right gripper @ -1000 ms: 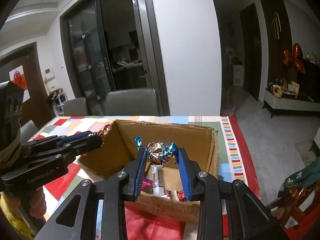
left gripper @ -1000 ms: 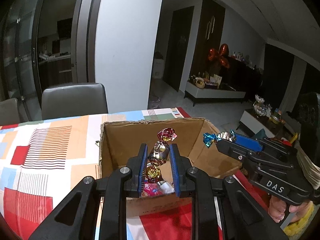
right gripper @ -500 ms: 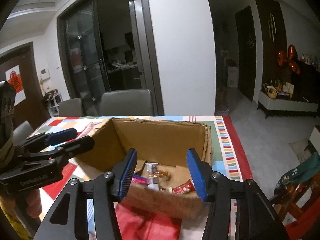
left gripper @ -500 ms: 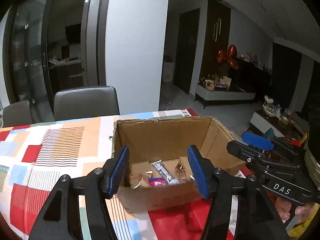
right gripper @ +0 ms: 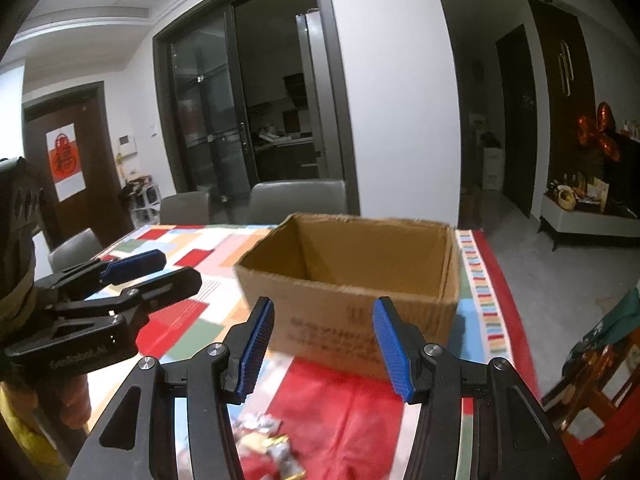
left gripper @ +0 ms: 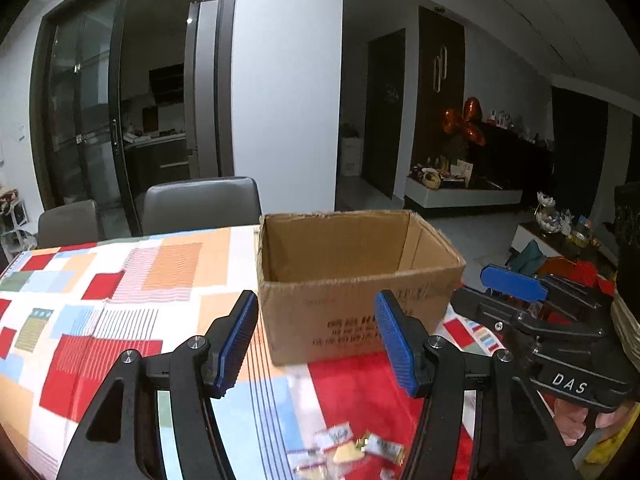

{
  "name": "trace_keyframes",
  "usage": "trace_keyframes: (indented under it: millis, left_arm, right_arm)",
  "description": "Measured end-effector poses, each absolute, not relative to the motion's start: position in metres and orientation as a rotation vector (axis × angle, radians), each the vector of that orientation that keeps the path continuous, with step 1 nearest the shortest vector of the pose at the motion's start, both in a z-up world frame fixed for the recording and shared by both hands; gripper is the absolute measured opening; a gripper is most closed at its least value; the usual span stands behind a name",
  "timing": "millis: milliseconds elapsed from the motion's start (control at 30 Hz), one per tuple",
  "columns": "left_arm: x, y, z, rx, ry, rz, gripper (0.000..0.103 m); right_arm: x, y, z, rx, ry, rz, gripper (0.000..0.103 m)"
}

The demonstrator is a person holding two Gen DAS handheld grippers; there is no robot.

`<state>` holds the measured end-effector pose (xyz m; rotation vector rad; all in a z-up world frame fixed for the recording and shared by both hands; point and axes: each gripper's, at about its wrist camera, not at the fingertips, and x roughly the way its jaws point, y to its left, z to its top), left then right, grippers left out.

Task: Organize snacks
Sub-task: 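Lower both open tools to the remaining wrapped snacks on the tablecloth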

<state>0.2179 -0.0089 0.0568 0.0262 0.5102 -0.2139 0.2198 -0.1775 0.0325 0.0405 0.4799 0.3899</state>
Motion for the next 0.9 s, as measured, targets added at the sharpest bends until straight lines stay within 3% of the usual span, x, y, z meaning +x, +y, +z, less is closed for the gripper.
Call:
trace_keyframes:
  millis: [900]
  left_arm:
    - [0.173,0.011,-0.057,-0.006,0.813,-0.19,0.059]
  right_arm:
    - [0.191,-0.155,-0.079,-0.032,0.82,0.483,0.052]
